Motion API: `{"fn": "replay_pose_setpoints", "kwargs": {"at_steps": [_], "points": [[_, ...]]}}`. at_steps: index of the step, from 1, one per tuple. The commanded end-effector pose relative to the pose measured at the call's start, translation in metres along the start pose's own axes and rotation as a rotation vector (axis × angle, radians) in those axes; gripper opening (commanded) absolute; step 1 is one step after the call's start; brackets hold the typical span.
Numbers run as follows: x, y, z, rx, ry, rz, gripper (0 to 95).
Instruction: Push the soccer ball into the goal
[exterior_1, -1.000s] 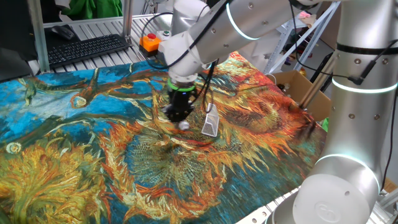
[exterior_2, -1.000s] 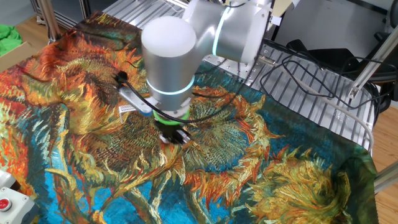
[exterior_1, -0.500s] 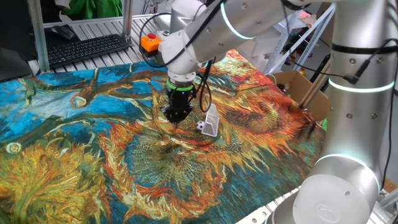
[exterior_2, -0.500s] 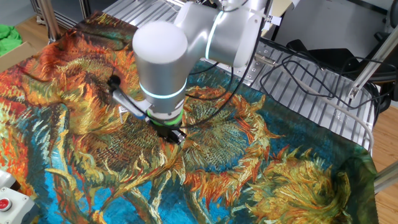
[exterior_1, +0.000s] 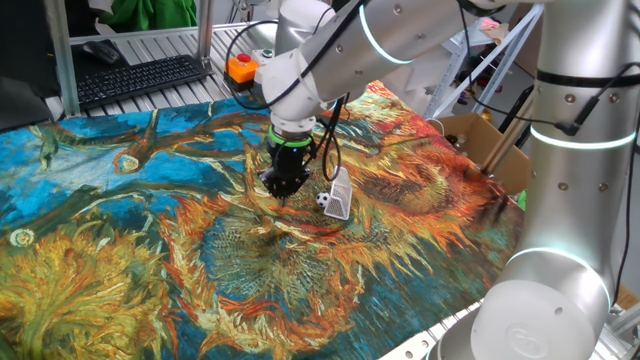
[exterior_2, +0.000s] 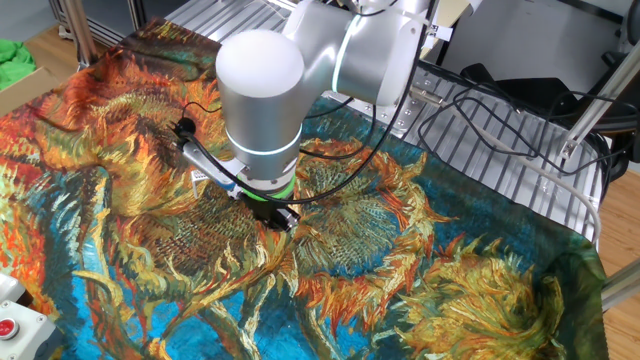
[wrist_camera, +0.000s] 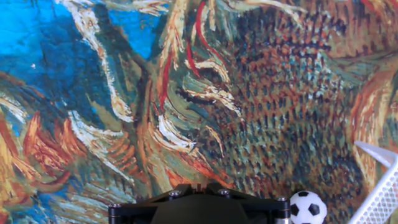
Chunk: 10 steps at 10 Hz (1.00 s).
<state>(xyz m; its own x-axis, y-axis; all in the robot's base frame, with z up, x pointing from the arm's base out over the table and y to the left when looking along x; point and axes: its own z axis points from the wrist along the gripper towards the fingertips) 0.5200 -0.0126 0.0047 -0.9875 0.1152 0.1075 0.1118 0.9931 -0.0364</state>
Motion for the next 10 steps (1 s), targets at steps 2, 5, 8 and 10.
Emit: {"fn": "replay_pose_setpoints", "kwargs": {"at_steps": [2, 5, 8, 10], "points": [[0.004, -0.018, -0.004, 0.037, -0.008, -0.02, 0.0], [0.007, -0.031, -0.003, 0.068, -0.016, -0.018, 0.0], [0.006, -0.032, -0.001, 0.007, -0.008, 0.009, 0.0], [0.006, -0.029, -0.001, -0.111, 0.007, 0.008, 0.0]]}}
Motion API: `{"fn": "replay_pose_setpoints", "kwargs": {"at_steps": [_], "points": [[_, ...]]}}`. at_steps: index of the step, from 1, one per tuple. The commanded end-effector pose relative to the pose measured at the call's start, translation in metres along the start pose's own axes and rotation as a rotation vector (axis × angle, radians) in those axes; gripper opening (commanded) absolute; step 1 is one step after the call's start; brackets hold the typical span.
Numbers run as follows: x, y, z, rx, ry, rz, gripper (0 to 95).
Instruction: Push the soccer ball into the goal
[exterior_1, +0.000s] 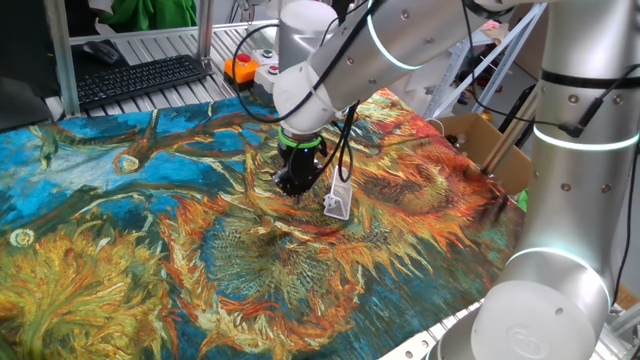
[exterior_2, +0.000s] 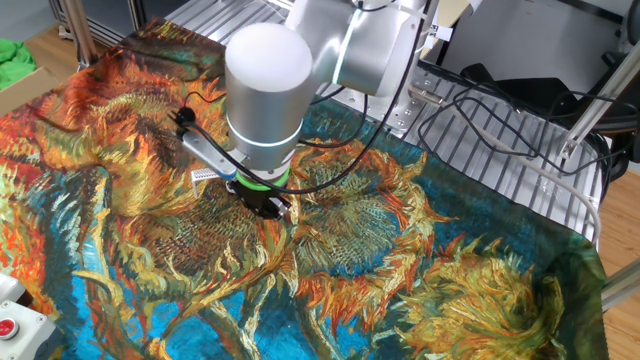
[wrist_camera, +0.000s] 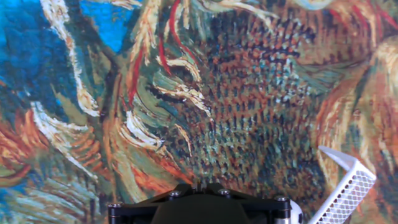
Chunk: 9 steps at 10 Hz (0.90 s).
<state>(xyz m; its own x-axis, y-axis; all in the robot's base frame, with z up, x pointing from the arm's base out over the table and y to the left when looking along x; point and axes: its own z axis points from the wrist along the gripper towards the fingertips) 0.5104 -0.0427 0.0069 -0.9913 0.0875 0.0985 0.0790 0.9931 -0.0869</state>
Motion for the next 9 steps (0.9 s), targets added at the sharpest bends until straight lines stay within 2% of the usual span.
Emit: {"fn": "replay_pose_setpoints", "kwargs": {"at_steps": [1, 2, 5, 7, 8, 9], "points": [[0.0, 0.004, -0.001, -0.173, 0.013, 0.008, 0.0], [0.0, 0.005, -0.002, -0.172, 0.013, -0.008, 0.0], [0.003, 0.01, -0.004, -0.169, 0.053, -0.054, 0.0], [0.004, 0.015, -0.007, -0.162, 0.054, -0.072, 0.0], [0.005, 0.016, -0.007, -0.16, 0.069, -0.068, 0.0], [0.005, 0.016, -0.007, -0.159, 0.073, -0.08, 0.0]]}}
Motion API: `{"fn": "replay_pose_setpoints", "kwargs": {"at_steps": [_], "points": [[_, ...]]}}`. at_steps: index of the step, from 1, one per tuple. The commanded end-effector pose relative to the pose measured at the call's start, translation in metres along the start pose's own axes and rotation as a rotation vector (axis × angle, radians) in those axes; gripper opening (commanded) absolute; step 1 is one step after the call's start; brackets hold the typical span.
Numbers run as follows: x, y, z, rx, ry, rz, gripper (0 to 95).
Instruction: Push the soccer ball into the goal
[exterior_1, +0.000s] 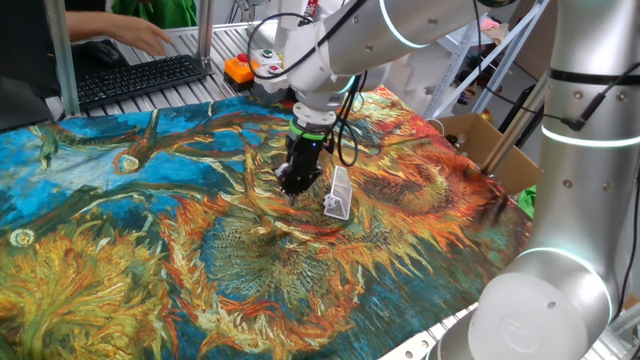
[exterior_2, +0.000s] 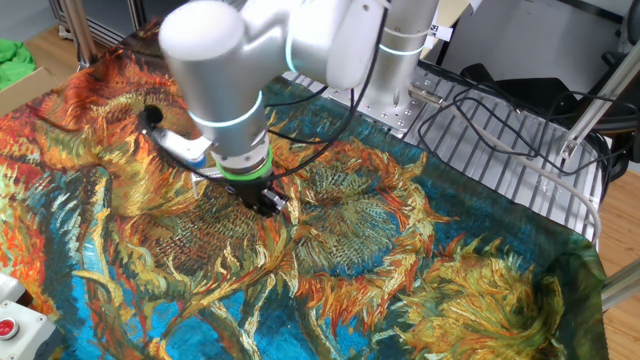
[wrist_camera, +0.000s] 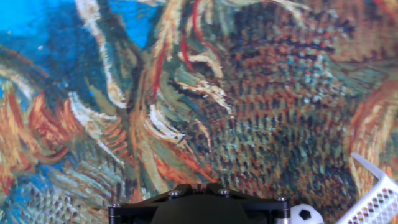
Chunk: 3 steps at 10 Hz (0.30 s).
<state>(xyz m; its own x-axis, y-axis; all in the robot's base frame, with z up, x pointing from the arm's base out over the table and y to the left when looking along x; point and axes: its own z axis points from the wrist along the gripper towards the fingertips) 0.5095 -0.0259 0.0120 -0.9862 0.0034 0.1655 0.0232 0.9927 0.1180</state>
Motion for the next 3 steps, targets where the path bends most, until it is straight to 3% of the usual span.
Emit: {"fn": "replay_pose_setpoints", "kwargs": {"at_steps": [1, 3], "points": [[0.0024, 0.0011, -0.0011, 0.039, 0.008, 0.009, 0.0], [0.0024, 0.0012, -0.0012, 0.043, 0.008, 0.007, 0.0]]}}
